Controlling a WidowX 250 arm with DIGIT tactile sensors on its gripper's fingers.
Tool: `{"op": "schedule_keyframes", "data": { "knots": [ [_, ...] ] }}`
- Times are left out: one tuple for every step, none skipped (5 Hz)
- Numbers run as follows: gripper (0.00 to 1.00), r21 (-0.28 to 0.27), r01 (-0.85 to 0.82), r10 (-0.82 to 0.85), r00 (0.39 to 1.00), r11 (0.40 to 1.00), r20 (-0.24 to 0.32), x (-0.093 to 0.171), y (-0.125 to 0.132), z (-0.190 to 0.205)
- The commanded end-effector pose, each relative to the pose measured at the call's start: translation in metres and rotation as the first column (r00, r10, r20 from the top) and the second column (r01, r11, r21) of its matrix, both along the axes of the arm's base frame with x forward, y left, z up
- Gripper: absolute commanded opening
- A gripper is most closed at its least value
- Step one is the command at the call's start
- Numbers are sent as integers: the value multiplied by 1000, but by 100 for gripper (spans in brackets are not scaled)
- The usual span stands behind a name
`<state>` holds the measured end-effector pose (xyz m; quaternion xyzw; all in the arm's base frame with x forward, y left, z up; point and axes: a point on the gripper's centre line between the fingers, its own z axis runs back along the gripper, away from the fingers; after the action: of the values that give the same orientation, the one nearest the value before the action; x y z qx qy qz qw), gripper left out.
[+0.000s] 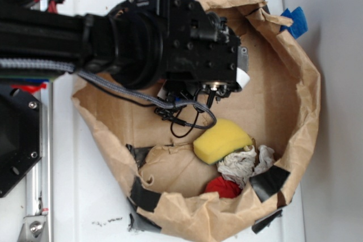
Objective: Grab the pink bunny.
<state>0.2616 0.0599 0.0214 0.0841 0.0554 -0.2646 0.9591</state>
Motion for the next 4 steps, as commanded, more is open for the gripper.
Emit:
{"op": "schedule_keyframes", "data": {
  "knots": [
    [0, -2, 1, -1, 999, 1000, 41, 7, 4, 12],
    [0, -10, 1, 0, 999, 1000, 41, 8, 4, 15],
    [0, -112, 16, -6, 997, 994, 83, -1, -13, 54],
    [0, -240, -8, 48, 986, 971, 160, 4, -29, 104]
  ]
}}
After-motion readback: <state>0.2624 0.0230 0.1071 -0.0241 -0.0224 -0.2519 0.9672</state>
